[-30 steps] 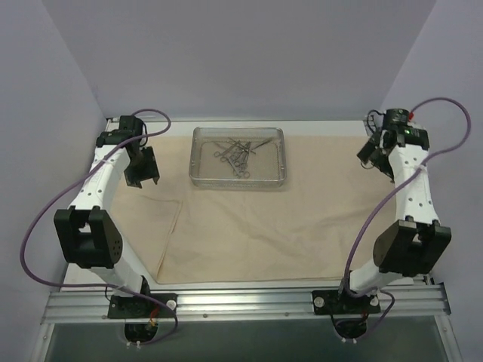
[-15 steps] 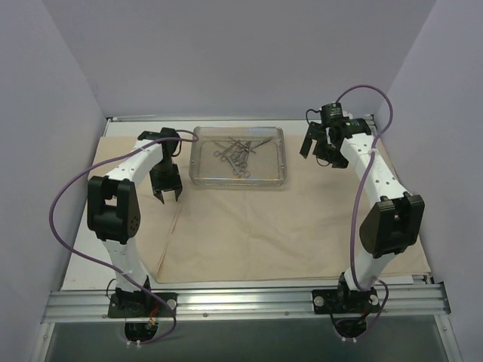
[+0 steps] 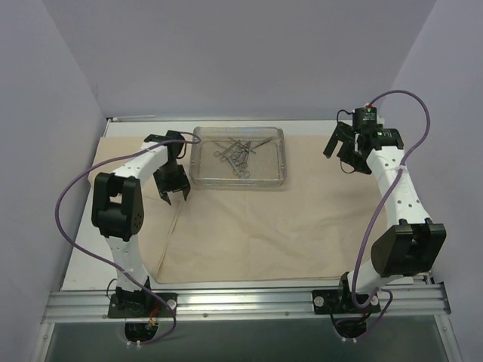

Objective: Open and lay out the surgical kit
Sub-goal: Open the surgical kit at the center of the board.

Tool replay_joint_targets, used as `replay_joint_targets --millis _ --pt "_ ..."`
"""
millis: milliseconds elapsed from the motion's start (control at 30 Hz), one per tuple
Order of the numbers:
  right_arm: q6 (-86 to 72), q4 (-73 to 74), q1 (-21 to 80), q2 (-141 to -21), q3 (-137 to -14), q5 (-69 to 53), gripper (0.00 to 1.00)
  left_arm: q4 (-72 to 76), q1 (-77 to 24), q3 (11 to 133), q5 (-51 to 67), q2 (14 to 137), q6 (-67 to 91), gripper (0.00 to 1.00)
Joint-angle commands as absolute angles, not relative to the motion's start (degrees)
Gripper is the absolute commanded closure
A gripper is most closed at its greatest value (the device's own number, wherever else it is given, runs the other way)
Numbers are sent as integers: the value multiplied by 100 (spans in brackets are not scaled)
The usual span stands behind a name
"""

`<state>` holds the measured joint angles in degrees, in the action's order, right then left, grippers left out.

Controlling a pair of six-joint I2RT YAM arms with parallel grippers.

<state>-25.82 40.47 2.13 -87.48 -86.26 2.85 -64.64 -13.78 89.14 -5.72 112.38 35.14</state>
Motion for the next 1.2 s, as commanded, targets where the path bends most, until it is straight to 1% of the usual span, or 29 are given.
replay_joint_targets --millis 0,333,467,567,600,633,767,800,867,900,933,1067,1167 --pt "-2487 4096 88 -8534 -8499 123 0 -6179 -1380 8921 -615 11364 3700 38" --pt "-2496 4113 62 -8499 -8402 62 0 -6021 -1310 9053 -861 11786 3735 40" --pt "-2505 4113 44 -8464 -8358 62 0 -6003 -1152 9009 -914 11892 3753 43" --pt "-2505 4113 26 -8464 -8350 62 0 -5907 -1038 8947 -932 11883 3753 49" --pt "-2505 4113 26 -8473 -8350 62 0 -5898 -1011 8947 -940 11883 3744 54" --pt "-2505 4113 26 -8490 -8350 62 0 -5889 -993 8965 -940 11900 3735 55" --pt "-2522 4096 26 -8534 -8367 -132 0 -5827 -905 8965 -905 11927 3700 71" --pt "-2522 4087 35 -8534 -8376 -149 0 -5792 -905 8965 -905 11909 3691 77" --pt "-2522 4096 35 -8552 -8385 -158 0 -5792 -896 9000 -914 11900 3648 84" --pt "-2522 4096 26 -8552 -8385 -167 0 -5801 -896 9026 -931 11900 3630 89" --pt "-2505 4078 35 -8552 -8385 -167 0 -5836 -896 9052 -966 11874 3604 97" --pt "-2365 4122 105 -8744 -8542 -237 0 -6055 -862 9062 -1098 11550 3586 98" --pt "-2233 4087 350 -9033 -8937 -290 0 -6388 -748 8913 -1369 10927 3603 98"
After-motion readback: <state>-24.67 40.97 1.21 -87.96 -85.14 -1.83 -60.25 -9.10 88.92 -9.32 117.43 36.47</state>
